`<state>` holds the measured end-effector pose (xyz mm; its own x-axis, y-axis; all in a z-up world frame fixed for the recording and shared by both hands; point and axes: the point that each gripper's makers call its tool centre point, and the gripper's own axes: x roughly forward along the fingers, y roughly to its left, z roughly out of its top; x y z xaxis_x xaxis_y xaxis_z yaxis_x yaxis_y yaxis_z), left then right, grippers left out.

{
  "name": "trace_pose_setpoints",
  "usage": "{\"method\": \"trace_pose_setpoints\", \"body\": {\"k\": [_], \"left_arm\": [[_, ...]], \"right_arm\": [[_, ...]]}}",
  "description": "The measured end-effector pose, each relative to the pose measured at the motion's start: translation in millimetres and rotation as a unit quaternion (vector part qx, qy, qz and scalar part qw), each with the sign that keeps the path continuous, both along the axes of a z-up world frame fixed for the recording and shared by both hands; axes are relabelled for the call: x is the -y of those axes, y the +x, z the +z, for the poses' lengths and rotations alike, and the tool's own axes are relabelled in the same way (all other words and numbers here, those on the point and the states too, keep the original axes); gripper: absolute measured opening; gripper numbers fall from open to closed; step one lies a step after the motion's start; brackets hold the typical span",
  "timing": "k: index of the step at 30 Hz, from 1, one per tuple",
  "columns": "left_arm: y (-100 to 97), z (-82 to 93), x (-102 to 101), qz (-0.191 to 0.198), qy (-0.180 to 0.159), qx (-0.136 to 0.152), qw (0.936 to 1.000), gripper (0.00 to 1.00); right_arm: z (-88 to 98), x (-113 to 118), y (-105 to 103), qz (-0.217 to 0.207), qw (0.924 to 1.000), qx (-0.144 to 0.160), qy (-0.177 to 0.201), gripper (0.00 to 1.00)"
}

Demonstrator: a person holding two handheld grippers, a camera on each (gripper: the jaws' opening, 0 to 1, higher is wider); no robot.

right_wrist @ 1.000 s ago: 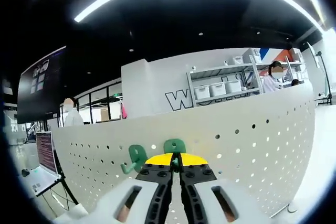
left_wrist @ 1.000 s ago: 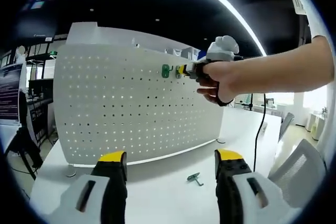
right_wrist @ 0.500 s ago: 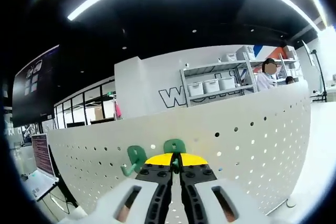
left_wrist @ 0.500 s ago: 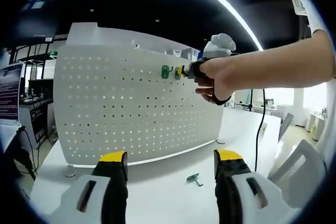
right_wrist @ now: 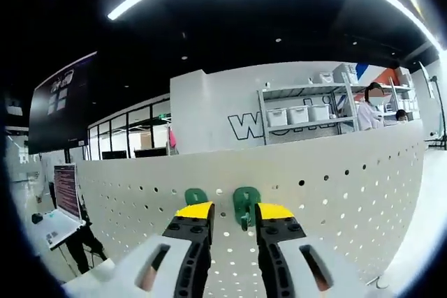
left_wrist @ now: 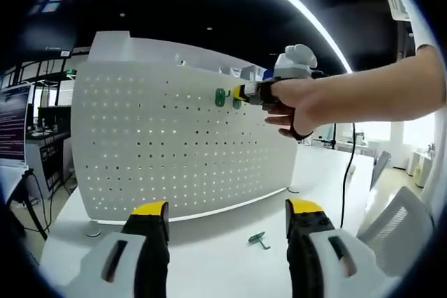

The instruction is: Insert the hook assembly into the mounting plate slot until the hook locks in place.

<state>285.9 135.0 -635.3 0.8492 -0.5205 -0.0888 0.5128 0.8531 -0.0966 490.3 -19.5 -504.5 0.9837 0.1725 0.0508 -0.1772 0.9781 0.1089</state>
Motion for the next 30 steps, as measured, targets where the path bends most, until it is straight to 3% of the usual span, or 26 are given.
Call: {"method": "trace_pose_setpoints", "body": {"k": [6, 19, 30], "left_arm": [[0.1, 0.2, -0.7, 0.002, 0.001, 0.001, 1.0000, 0.70], [0.0, 0.2, -0.4, 0.002, 0.004, 0.002, 1.0000, 0.70], [0.1, -0.1, -0.7, 0.002, 0.007, 0.003, 1.0000, 0.70]], "right_arm": [[-8.9, -3.6, -5.6, 0.042, 0.9989, -0.004, -0.020, 0.29], [-16.9, -3.7, -17.2, 0.100, 0.9950, -0.009, -0.002, 0.32], [-23.3, 2.4, -34.6, 0.146, 0.9893, -0.005, -0.008, 0.35]]}}
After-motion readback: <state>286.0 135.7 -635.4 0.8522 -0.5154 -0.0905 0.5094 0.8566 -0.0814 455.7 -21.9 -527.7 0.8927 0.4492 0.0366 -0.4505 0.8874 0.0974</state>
